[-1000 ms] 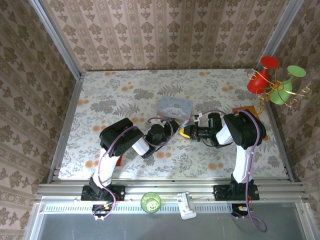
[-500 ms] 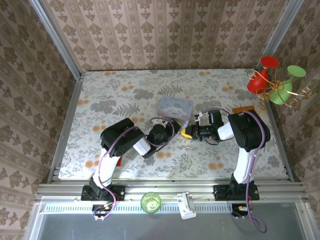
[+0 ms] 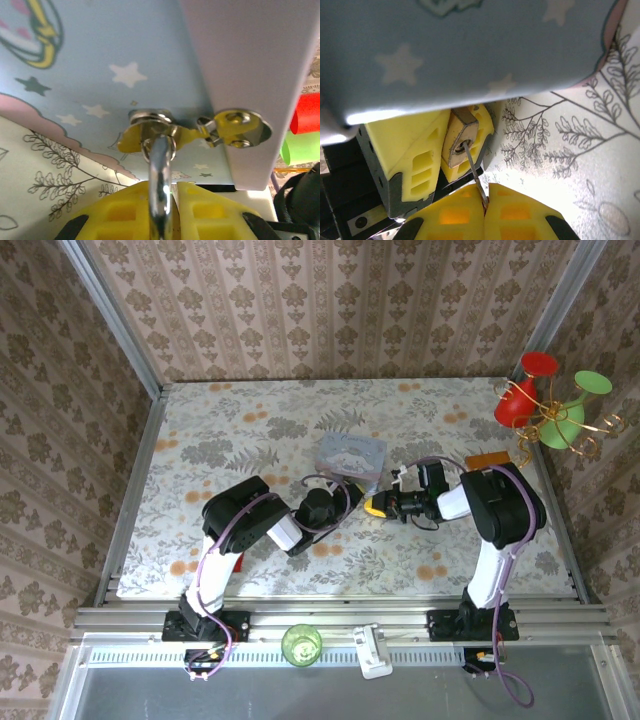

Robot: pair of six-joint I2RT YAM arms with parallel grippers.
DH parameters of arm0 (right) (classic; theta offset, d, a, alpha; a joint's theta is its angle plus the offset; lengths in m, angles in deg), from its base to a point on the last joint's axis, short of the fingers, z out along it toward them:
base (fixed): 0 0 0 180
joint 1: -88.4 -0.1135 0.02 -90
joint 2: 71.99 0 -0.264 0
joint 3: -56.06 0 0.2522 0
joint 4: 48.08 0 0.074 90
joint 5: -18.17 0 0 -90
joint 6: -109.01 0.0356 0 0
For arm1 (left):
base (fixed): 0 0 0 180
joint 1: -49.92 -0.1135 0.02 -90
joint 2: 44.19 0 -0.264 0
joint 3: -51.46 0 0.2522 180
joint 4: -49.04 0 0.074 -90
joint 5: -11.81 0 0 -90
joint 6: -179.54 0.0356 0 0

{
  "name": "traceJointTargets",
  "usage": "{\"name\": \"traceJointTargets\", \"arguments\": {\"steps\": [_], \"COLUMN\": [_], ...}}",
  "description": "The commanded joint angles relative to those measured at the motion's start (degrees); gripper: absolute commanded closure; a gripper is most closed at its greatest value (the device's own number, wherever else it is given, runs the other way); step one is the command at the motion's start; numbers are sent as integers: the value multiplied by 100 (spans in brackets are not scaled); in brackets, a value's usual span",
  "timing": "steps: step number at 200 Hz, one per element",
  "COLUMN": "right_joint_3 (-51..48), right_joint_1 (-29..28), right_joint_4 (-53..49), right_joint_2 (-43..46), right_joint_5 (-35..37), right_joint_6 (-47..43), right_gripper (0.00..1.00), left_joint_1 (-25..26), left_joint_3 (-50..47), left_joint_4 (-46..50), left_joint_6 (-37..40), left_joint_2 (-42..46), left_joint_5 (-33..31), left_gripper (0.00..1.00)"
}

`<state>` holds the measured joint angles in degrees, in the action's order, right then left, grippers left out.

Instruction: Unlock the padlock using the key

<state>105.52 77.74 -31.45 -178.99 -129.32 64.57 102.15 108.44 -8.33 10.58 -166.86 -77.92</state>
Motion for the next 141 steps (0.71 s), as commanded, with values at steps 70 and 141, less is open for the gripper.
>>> {"name": "traceJointTargets", "arguments": {"steps": [70, 141], "right_joint_3": [394, 248], "right_joint_1": [90, 107], "right_joint_4": [372, 984], "right_joint_2": [-80, -42], "right_joint_5": [308, -28], "right_joint_6": [-302, -267], "right_gripper": [100, 100], "left_joint_1": [438, 447], "left_joint_3": [-92, -32], "left_joint_4": [-251, -304], "left_joint_6": [-56, -97], "left_joint_2": [68, 24], "left_joint_5": [1125, 1168], "left_gripper": [100, 100]}}
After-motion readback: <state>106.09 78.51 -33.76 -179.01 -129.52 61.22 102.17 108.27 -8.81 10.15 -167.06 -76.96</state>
